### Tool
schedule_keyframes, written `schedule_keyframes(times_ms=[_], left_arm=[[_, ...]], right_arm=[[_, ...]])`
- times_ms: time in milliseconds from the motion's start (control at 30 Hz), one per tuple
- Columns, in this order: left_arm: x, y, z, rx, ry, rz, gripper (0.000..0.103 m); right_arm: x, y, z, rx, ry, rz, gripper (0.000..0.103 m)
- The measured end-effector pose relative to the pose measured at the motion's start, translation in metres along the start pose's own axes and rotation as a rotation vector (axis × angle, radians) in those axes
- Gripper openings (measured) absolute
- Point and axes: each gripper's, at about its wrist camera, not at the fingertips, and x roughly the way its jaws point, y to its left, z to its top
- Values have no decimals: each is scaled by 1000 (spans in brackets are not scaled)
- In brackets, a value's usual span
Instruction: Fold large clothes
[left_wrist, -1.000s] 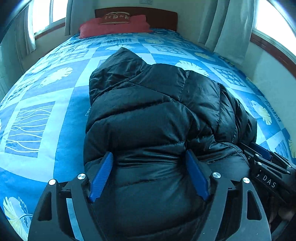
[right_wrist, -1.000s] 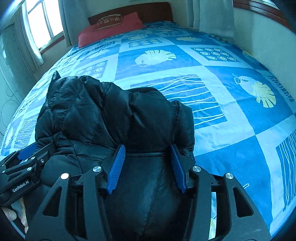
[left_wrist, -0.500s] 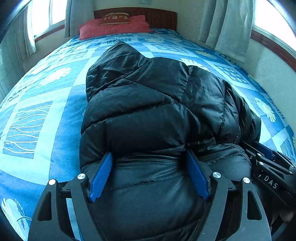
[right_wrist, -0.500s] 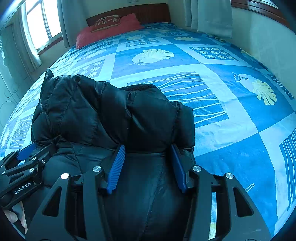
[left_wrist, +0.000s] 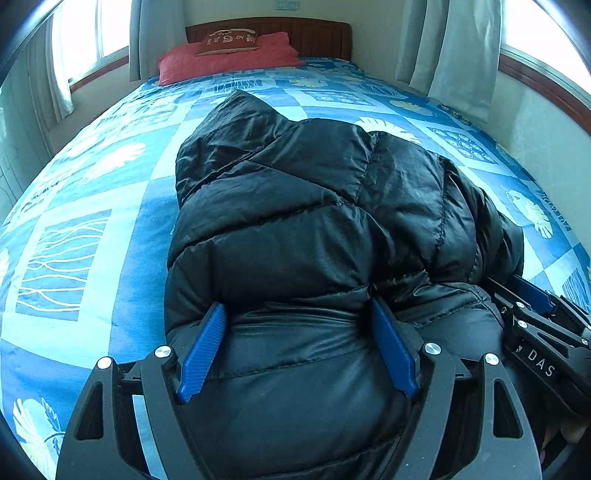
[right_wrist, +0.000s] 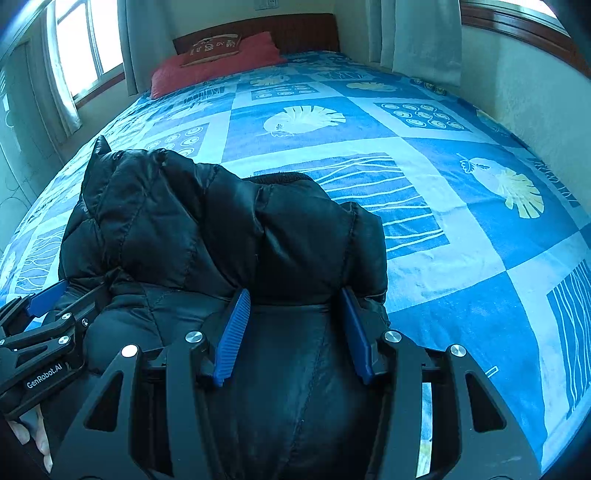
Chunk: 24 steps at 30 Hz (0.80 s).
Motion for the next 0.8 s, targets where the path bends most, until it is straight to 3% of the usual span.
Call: schedule_keyframes(times_ms=[500, 800], left_arm=[[-16, -7, 14, 35, 25, 46, 77], [-46, -2, 12, -19, 20, 24, 77]], right_arm=[[-30, 4, 8, -23, -19, -26, 50], [-60, -1, 4, 8, -52, -8, 52]])
